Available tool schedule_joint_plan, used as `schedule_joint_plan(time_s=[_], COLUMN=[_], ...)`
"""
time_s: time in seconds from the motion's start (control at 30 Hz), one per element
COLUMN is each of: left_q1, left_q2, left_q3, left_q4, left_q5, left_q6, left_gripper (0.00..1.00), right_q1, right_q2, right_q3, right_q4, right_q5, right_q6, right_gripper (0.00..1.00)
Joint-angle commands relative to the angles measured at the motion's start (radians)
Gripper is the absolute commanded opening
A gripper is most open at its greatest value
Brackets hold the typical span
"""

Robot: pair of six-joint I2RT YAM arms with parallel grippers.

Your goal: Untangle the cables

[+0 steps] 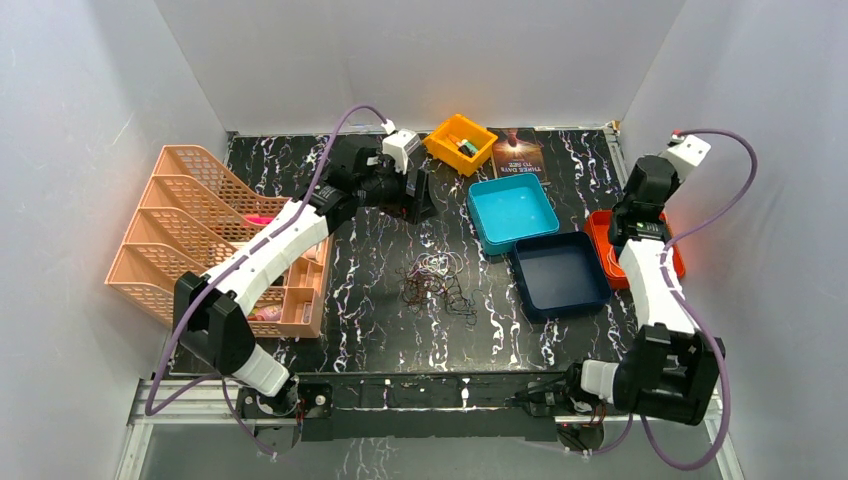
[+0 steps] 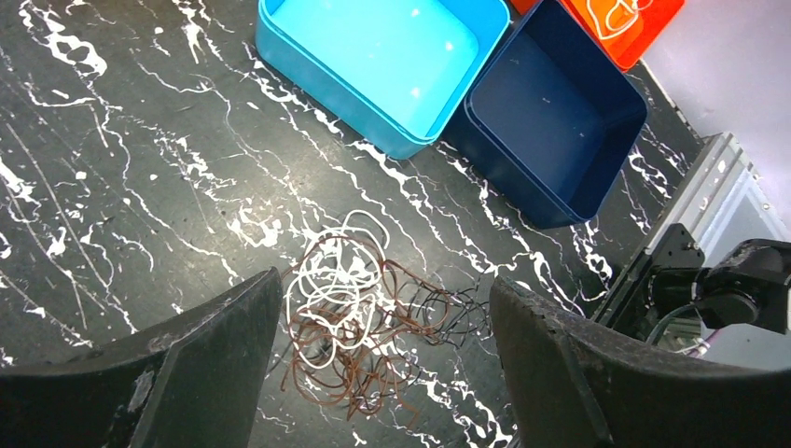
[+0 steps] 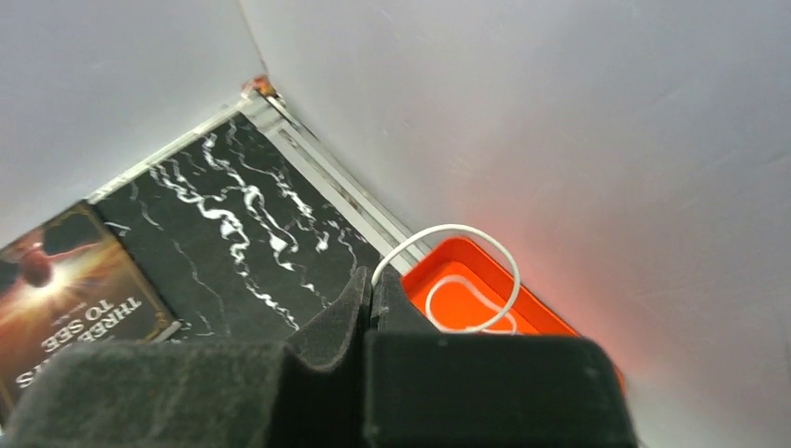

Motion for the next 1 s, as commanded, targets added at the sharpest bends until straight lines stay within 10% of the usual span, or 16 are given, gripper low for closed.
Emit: schedule_joint_plan(time_s=[0.0, 0.27, 0.57, 0.97], left_q1=[0.002, 0.003, 0.002, 0.003], left_q2=[0.028, 0.059, 0.042, 0.047], left_q3=[0.060, 0.074, 0.046, 0.034], left_q4=[-0.015, -0.010, -0.006, 0.002], left_q5=[0.079, 0.111, 0.099, 0.111], left_q6=[-0.018, -0.034, -0.040, -0.045], left_gripper=[0.81, 0.82, 0.83, 0.84], right_q1=[-0.069, -0.093, -0.095, -0.095], right_q2=[0.056, 0.126, 0.162, 0.183], right_q3=[-0.023, -0.068, -0.089, -0.098], right_q4=[0.076, 0.104, 0.066, 0.041], right_q5=[-0.032, -0.041, -0.088, -0.224], right_q6=[0.094, 0.130, 0.188, 0.236], right_gripper=[0.00, 0.01, 0.51, 0.63])
